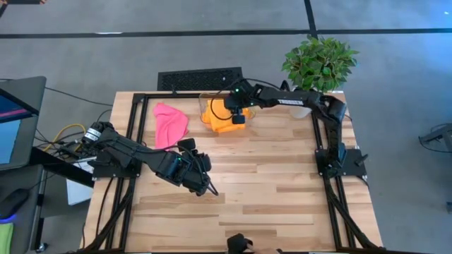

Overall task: Fold microfiber towels
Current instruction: Fold the pink towel

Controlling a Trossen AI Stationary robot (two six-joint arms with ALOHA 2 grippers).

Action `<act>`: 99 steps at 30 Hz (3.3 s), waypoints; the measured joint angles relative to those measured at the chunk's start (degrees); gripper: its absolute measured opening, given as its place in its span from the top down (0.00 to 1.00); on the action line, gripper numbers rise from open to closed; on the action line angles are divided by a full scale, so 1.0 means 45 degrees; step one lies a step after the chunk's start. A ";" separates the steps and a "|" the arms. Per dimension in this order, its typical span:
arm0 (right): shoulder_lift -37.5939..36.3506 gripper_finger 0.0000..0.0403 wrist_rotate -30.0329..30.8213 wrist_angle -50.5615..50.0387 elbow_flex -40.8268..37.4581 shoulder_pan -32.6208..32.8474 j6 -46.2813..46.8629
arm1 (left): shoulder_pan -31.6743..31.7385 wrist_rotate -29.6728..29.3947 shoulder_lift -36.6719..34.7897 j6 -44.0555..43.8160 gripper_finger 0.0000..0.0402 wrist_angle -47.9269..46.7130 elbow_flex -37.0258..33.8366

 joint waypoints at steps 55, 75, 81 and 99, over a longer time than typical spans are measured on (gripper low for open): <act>-0.6188 0.67 0.1102 -0.6214 0.0010 0.9685 0.5462 | 0.2162 0.1540 -0.0257 -0.7307 0.60 0.4124 -0.9876; -0.6188 0.67 0.1098 -0.6355 0.0010 0.9574 0.5590 | -0.0170 0.6149 -0.0170 -0.3317 0.60 1.2992 -0.9063; -0.6188 0.67 0.1093 -0.6345 0.0010 0.9576 0.5593 | -0.1131 0.5835 -0.0225 -0.3277 0.60 1.3614 -0.9068; -0.3978 0.67 0.1049 0.3805 -0.4764 1.0586 0.4819 | -0.5513 0.0764 -0.2418 -0.6089 0.60 0.9251 -0.7475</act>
